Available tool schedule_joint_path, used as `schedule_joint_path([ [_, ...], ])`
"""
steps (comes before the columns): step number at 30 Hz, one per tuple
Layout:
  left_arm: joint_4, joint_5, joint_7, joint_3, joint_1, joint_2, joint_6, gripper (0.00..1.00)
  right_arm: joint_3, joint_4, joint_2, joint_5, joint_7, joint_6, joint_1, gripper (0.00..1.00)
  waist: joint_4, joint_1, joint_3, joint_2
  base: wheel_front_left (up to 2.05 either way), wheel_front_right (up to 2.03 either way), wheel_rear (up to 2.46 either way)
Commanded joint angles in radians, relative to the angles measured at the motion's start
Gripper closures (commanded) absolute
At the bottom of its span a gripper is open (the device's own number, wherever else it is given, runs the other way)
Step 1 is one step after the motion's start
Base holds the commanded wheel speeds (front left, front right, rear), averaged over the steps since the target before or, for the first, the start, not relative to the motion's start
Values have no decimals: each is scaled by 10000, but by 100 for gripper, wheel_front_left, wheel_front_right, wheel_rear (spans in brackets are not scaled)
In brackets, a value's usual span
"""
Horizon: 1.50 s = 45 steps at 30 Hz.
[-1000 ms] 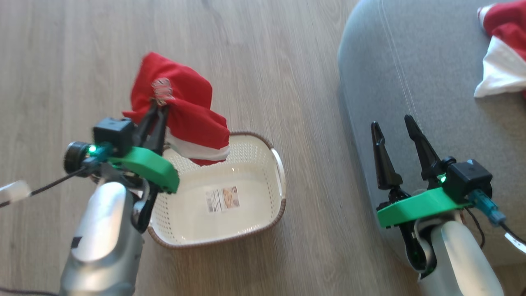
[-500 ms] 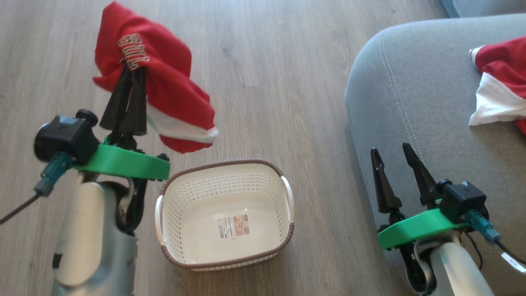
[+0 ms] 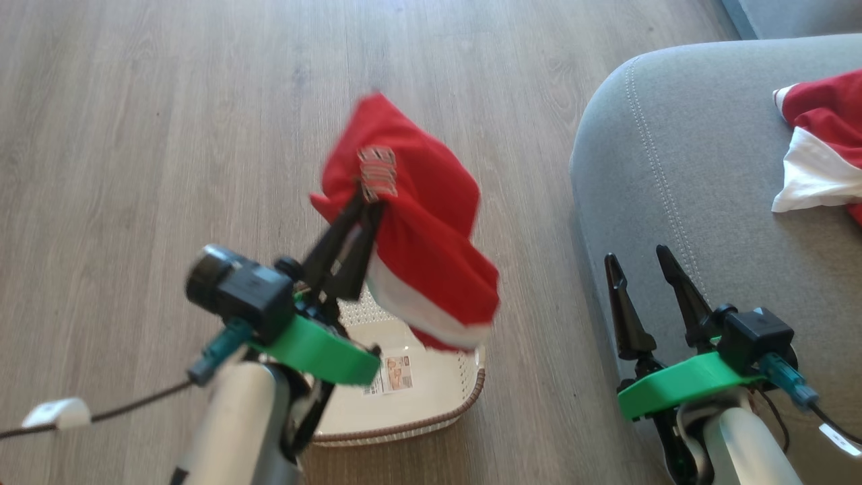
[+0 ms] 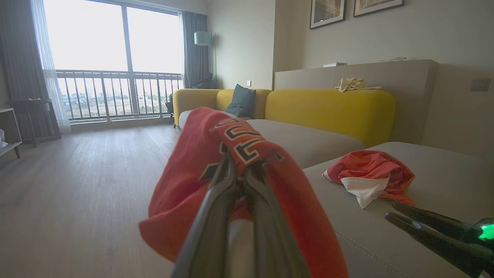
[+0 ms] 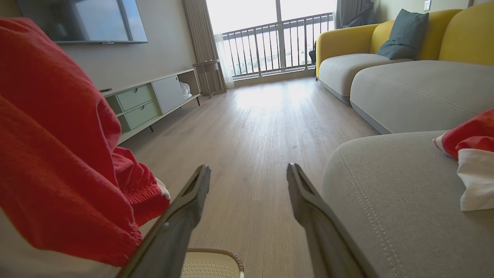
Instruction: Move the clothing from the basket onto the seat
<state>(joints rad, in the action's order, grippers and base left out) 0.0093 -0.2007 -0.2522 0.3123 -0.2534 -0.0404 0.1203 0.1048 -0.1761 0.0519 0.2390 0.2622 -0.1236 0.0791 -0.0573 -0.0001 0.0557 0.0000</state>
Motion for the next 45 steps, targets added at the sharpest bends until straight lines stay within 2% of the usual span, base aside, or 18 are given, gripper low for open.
schedule_joint_path([
  [1,-321,34,-95,-213,-208,-100,-1,100,241,367,-16,89,-4,-71,129,0,-10,1,-1,0,0,0,0],
  [9,-427,-112,-95,342,-9,-99,-77,100,215,354,-16,181,-4,-71,116,0,-39,1,-18,0,0,0,0],
  [16,-426,16,-95,298,-40,-99,-157,100,262,356,-16,191,-4,-71,138,0,-57,1,-52,0,0,0,0],
  [20,-420,7,-95,254,-53,-99,-169,100,735,499,-6,128,-4,-71,147,0,-31,1,-38,0,0,0,0],
  [23,-414,4,-95,229,-79,-99,-172,100,1676,688,387,311,-4,-71,194,0,-23,1,-13,0,0,0,0],
  [28,-393,49,-95,170,-143,-99,-170,100,3337,1290,1526,842,-4,-71,421,0,-53,1,82,0,0,0,0],
  [34,-318,107,-95,168,-214,-99,-146,100,4481,1921,2533,807,-4,-71,756,0,-28,1,168,0,0,0,0],
  [39,-269,152,-95,353,-214,-99,-118,100,4833,2003,2720,682,-4,-71,997,0,45,1,154,0,0,0,0],
  [45,-276,132,-95,836,-261,-99,-78,100,5236,1697,2637,623,-4,-71,1387,0,193,1,125,0,0,0,0],
])
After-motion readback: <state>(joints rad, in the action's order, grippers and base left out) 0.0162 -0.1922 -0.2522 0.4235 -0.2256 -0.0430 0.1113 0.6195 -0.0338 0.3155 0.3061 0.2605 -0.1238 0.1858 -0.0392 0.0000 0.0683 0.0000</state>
